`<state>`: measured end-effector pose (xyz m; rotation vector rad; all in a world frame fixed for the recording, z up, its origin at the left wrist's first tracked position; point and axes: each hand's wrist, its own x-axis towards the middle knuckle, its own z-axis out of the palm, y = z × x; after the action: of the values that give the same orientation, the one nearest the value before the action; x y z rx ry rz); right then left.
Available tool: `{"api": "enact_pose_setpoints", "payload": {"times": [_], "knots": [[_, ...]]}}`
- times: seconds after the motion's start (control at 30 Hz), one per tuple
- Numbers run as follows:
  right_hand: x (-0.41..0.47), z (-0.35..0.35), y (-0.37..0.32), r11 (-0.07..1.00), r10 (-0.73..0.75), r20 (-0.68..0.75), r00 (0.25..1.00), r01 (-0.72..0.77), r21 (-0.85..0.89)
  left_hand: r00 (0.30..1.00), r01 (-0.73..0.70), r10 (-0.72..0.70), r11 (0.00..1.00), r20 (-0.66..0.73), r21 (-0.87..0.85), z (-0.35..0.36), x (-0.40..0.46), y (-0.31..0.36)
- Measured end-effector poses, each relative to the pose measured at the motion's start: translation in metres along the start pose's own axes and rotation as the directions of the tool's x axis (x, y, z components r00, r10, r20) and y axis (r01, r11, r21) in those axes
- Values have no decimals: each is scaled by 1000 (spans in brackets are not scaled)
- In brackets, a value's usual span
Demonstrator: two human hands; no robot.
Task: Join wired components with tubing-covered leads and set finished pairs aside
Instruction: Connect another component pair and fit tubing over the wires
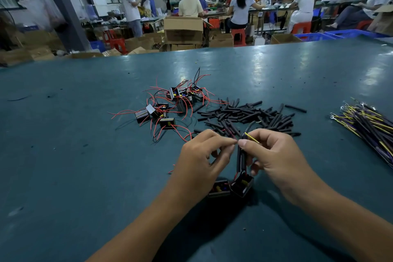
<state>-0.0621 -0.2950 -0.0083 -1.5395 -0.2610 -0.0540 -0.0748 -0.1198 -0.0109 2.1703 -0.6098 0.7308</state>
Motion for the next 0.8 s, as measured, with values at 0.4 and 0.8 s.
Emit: {"api": "enact_pose_setpoints", "payload": {"times": [0.4, 0.8], "knots": [[143, -87, -69, 990, -94, -273, 957, 61, -130, 971, 204, -221, 965, -87, -167, -7, 4, -12], [270, -205, -24, 962, -40, -599, 799, -132, -240, 972, 226, -233, 957, -16, -184, 1, 2, -19]]}}
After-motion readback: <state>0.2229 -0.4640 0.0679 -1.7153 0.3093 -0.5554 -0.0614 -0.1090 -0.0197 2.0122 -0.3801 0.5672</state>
